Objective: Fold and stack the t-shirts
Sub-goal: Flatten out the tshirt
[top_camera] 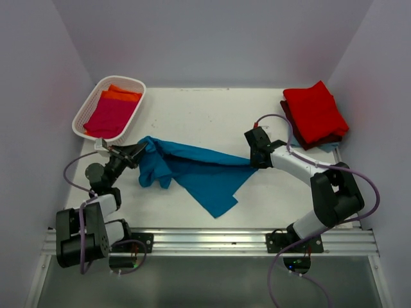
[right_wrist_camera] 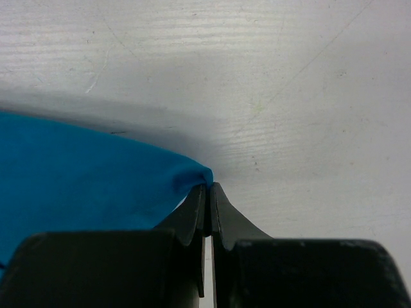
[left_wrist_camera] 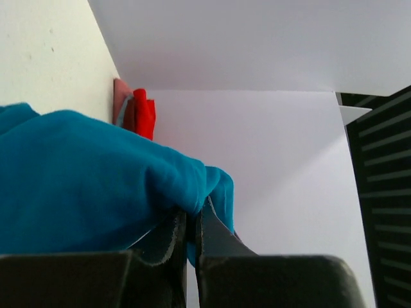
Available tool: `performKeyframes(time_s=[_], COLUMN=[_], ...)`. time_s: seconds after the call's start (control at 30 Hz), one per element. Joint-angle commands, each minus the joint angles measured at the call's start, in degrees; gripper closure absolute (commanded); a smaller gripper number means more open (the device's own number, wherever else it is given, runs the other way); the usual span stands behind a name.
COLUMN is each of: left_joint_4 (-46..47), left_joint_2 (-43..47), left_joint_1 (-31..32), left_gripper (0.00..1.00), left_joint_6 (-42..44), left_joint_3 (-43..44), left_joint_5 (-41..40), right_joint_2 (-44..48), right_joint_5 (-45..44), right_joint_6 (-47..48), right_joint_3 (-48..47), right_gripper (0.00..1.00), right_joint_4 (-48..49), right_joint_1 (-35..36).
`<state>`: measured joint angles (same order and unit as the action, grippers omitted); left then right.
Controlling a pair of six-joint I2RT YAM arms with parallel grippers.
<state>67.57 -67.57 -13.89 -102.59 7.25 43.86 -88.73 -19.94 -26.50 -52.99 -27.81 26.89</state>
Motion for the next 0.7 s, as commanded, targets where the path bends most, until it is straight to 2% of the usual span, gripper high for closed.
performKeyframes(time_s=[0.0, 0.1, 0.13, 0.17, 0.2, 0.27, 0.53, 0.57, 0.63, 0.67], left_joint_4=[1.61, 3.35, 6.05, 13.74, 16.86, 20.39, 25.85, 26.38, 26.03, 24.47], left_joint_2=[-0.37, -1.77, -2.73, -3.87, -5.45, -6.60, -6.17, -6.17, -6.17, -6.26], left_joint_1=[-2.80, -5.61, -6.32, -7.11, -7.46, -8.95, -13.79, -14.75, -15.55, -16.08], left_gripper=[1.00, 1.00, 1.00, 1.00, 1.00, 1.00, 1.00, 0.89, 0.77, 0.59], left_joint_6=[4.66, 2.85, 0.74, -1.98, -6.88, -9.55, -17.65, -18.08, -18.62, -18.27], left_joint_3=[6.44, 10.84, 11.21, 10.95, 10.16, 10.51, 8.40, 7.88, 6.47, 6.12], left_joint_5=[-1.32, -0.18, 0.09, -1.13, -2.19, -3.33, -7.29, -7.99, -8.43, -8.26], right_joint_2=[0.57, 1.01, 1.01, 1.01, 1.10, 1.19, 1.01, 1.27, 2.33, 2.85], right_joint_5=[-0.36, -0.62, -0.62, -0.62, -0.62, -0.71, -2.81, -3.86, -4.49, -4.66], right_joint_6=[0.49, 0.49, 0.49, 0.57, 0.57, 0.49, -0.74, -1.44, -2.15, -2.50], right_joint_3=[-0.18, 0.08, 0.08, 0.08, 0.08, -0.01, -0.62, -0.53, -0.18, 0.34], right_gripper=[1.00, 1.00, 1.00, 1.00, 1.00, 1.00, 1.00, 1.00, 1.00, 1.00], right_joint_4=[0.74, 0.57, 0.74, 0.57, 0.57, 0.48, -1.18, -1.63, -2.59, -2.68], right_joint_1=[-0.26, -0.18, -0.26, -0.26, -0.35, -0.35, -2.37, -2.90, -4.83, -5.36])
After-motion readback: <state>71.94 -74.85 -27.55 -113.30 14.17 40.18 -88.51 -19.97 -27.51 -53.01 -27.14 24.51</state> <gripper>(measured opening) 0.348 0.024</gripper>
